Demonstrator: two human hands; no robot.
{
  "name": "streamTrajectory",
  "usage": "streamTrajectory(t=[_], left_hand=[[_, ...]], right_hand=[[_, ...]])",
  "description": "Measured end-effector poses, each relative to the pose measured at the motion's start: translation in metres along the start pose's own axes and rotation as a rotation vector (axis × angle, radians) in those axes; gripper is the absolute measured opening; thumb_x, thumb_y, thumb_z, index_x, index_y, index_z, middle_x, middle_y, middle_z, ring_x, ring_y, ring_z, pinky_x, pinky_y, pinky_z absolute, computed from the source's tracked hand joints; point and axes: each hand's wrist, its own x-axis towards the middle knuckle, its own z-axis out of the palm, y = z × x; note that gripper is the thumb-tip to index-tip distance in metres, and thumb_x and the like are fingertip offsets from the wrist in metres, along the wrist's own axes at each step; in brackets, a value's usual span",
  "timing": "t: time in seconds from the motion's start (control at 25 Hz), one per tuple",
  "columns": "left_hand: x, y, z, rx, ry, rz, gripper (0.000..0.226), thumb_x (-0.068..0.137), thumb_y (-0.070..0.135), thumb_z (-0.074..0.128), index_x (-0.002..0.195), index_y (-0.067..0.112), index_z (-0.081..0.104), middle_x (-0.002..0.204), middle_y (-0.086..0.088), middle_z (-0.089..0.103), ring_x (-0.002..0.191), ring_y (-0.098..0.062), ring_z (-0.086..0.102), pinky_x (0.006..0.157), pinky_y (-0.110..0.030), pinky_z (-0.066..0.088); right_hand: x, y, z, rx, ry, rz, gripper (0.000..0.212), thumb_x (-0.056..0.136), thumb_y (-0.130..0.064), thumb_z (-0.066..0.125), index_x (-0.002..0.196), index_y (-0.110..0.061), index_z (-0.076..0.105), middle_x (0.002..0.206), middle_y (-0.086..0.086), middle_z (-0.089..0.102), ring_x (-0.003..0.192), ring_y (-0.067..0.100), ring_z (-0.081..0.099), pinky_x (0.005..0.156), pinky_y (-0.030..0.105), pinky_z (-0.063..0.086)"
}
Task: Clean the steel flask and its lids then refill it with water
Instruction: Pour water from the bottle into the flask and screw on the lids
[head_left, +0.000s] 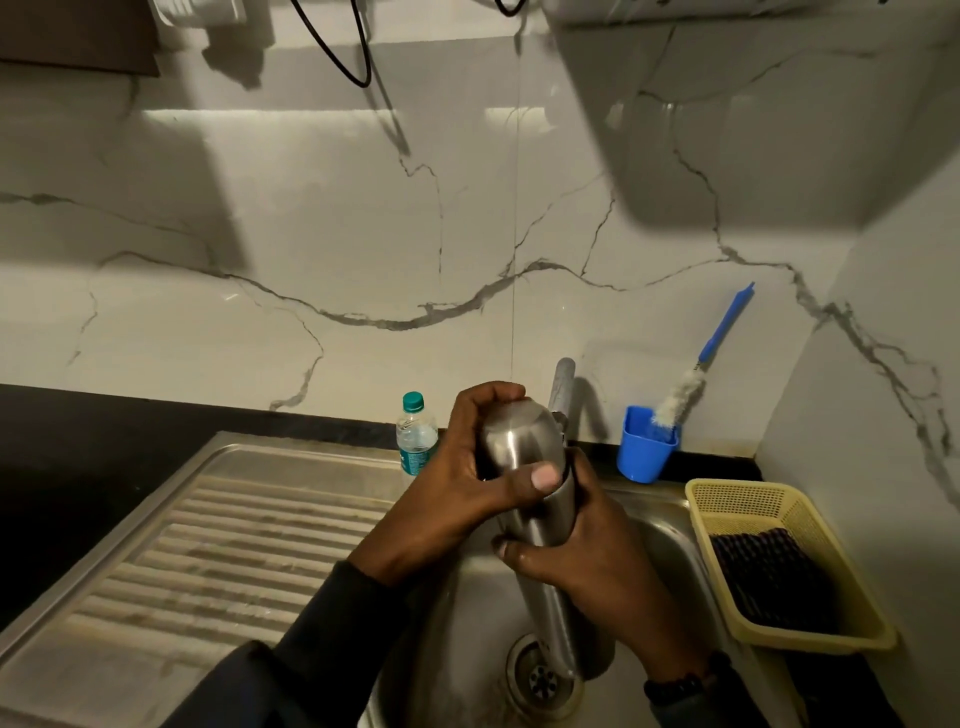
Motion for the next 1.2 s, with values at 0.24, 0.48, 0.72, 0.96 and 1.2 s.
streamTrajectory(t=[0.24, 0.48, 0.72, 0.96, 1.2], left_hand=[[-0.001, -0.003, -0.001, -0.123, 0.041, -0.014, 0.069, 0.073, 0.027, 0.079, 0.130, 0.023, 0.041, 0.116, -0.001, 0.069, 0.108, -0.016, 0.067, 0.088, -0.030, 0.055], [0.005, -0.004, 0.003, 0.004, 0.133, 0.040, 0.059, 0.072, 0.033, 0.082, 0.121, 0.021, 0.053, 0.111, 0.003, 0.069, 0.103, -0.013, 0.067, 0.082, -0.026, 0.055], [0.004, 0.002, -0.009, -0.027, 0.374, 0.066, 0.034, 0.090, 0.014, 0.071, 0.122, 0.015, 0.058, 0.113, -0.001, 0.073, 0.106, -0.019, 0.070, 0.089, -0.031, 0.057], [-0.002, 0.021, 0.051, 0.241, 0.457, -0.021, 0.072, 0.058, 0.050, 0.088, 0.114, 0.028, 0.050, 0.101, 0.013, 0.062, 0.091, -0.005, 0.064, 0.069, -0.011, 0.052], [0.016, 0.023, 0.002, -0.051, -0.113, 0.101, 0.054, 0.076, 0.003, 0.081, 0.121, 0.009, 0.053, 0.113, -0.005, 0.068, 0.106, -0.025, 0.067, 0.089, -0.038, 0.057]], right_hand=[[0.002, 0.003, -0.003, 0.024, 0.052, -0.004, 0.076, 0.063, -0.024, 0.087, 0.121, -0.046, 0.044, 0.108, -0.021, 0.064, 0.099, -0.003, 0.062, 0.078, 0.020, 0.053], [0.003, 0.002, -0.002, 0.024, 0.084, -0.019, 0.073, 0.063, -0.024, 0.087, 0.114, -0.053, 0.043, 0.105, -0.026, 0.062, 0.097, -0.006, 0.061, 0.075, 0.017, 0.051], [0.003, 0.001, -0.006, 0.049, 0.132, 0.013, 0.072, 0.063, -0.027, 0.086, 0.109, -0.058, 0.040, 0.100, -0.031, 0.059, 0.094, -0.015, 0.056, 0.068, 0.011, 0.043], [0.005, -0.003, 0.000, 0.097, 0.065, -0.010, 0.053, 0.071, -0.026, 0.080, 0.107, -0.050, 0.049, 0.107, -0.017, 0.065, 0.101, 0.005, 0.064, 0.087, 0.031, 0.055], [0.007, -0.011, -0.014, -0.001, -0.054, -0.054, 0.087, 0.062, -0.028, 0.087, 0.133, -0.042, 0.038, 0.123, -0.018, 0.058, 0.113, 0.001, 0.057, 0.094, 0.026, 0.050]])
